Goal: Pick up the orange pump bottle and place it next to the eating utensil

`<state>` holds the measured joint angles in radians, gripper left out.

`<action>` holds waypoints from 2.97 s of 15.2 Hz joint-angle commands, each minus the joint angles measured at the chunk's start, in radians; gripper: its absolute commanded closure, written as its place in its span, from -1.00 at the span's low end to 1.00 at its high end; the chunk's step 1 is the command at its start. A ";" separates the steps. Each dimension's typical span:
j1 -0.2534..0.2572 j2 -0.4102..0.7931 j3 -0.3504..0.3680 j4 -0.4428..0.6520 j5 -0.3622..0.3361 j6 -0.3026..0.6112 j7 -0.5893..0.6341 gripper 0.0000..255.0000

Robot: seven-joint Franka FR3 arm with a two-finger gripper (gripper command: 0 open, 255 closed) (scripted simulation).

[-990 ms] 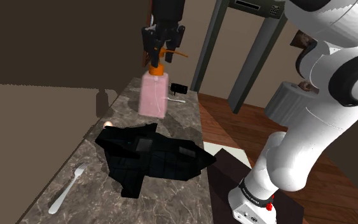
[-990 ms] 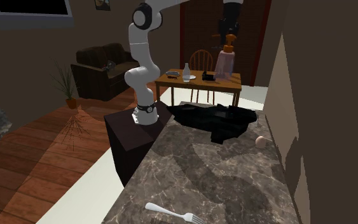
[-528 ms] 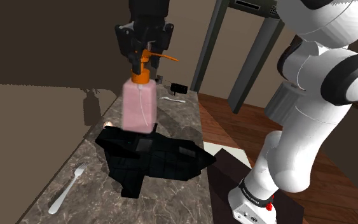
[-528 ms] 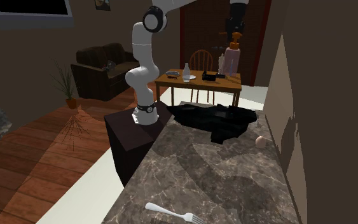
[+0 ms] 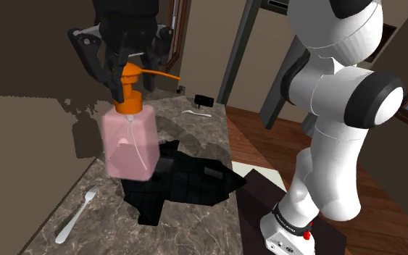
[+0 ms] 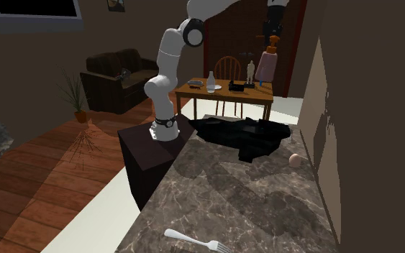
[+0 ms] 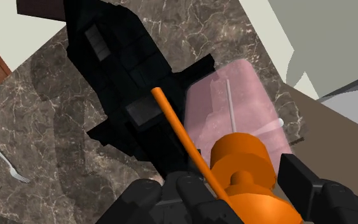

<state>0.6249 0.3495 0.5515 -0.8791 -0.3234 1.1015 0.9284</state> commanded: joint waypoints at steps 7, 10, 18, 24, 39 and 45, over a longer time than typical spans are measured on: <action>-0.016 -0.030 0.012 -0.145 0.029 0.108 0.046 1.00; -0.044 -0.068 0.012 -0.243 0.054 0.172 0.046 1.00; -0.089 -0.137 0.008 -0.445 0.095 0.315 0.046 1.00; -0.107 -0.167 0.004 -0.565 0.112 0.409 0.048 1.00; -0.127 -0.190 -0.003 -0.794 0.121 0.618 0.065 1.00; -0.129 -0.181 -0.006 -0.865 0.113 0.695 0.077 1.00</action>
<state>0.4978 0.1687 0.5467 -1.7302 -0.2095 1.7822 1.0058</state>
